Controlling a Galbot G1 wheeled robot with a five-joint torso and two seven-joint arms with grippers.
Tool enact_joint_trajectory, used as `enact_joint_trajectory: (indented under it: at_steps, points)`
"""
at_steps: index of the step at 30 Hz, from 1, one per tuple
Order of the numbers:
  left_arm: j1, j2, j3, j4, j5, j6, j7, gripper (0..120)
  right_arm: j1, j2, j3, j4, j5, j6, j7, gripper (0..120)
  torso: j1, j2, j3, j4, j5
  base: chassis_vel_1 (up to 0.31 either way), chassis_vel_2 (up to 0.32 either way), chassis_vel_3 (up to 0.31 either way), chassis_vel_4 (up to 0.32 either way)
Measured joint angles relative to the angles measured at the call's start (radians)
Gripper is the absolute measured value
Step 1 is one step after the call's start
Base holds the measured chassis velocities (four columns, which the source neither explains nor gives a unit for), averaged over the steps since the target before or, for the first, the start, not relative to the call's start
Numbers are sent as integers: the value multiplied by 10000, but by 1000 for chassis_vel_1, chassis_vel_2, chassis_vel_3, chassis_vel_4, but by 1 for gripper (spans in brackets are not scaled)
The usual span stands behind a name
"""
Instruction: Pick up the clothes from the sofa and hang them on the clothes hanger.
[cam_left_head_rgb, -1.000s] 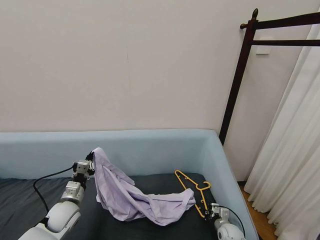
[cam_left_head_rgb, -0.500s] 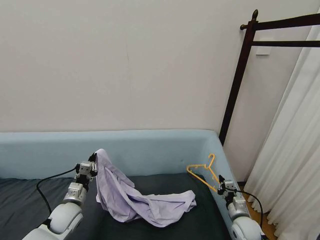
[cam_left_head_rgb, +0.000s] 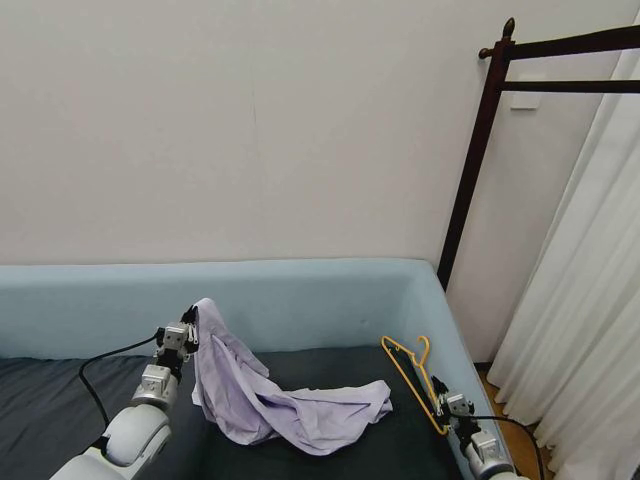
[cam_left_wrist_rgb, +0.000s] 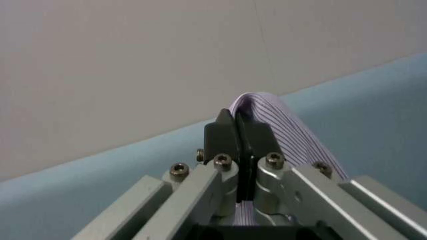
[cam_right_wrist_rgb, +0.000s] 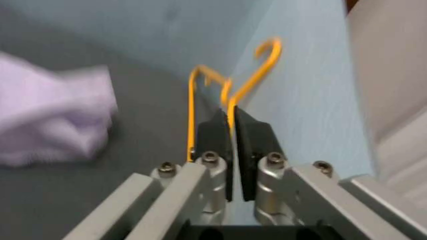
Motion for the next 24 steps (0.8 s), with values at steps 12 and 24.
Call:
enact_joint_trajectory:
  at_steps: [12, 24]
  points:
    - [-14, -188, 56, 163, 135, 2, -4, 0, 2137, 1229, -693, -3499, -2695, -248, 1005, 57, 0, -1, 0, -1, -2, 0, 0, 0, 0]
    - [186, -42, -165, 83, 129, -128, -17, 0, 2905, 2334, -627, -5412, -6306, -1675, 3541, 97, 0, -1, 0, -1, -1, 0, 0, 0, 0]
